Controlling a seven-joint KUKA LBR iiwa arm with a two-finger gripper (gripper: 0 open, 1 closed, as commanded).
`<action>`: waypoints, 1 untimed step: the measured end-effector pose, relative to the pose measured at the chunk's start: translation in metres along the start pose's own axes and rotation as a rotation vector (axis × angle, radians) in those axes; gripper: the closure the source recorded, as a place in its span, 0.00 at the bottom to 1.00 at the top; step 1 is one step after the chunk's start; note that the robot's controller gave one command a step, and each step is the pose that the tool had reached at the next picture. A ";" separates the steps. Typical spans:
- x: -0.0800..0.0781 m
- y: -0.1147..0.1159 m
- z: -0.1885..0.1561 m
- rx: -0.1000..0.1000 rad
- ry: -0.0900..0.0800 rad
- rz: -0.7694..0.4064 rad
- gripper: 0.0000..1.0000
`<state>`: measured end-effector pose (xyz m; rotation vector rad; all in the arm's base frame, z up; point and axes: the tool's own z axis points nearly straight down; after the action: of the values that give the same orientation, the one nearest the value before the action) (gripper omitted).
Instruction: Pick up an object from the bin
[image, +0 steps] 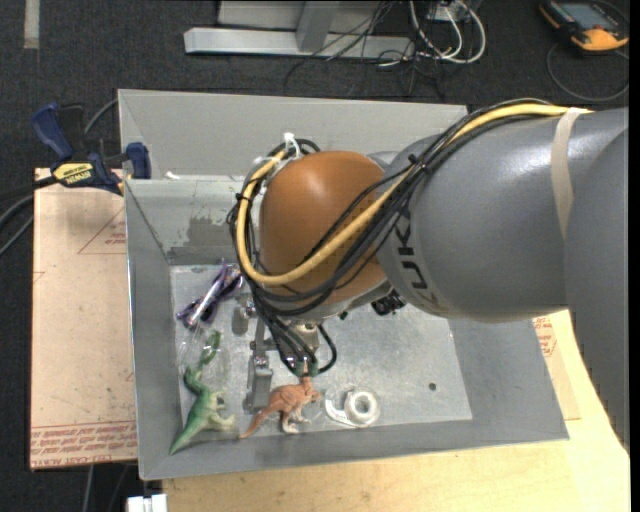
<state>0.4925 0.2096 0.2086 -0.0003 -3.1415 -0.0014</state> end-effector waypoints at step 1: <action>0.004 -0.030 0.075 0.000 0.004 -0.152 0.00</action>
Offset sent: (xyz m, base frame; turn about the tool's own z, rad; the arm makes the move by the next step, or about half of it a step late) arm -0.0086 -0.0371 -0.1238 -0.3528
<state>0.4883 0.1801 0.1334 0.2375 -3.1291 -0.0021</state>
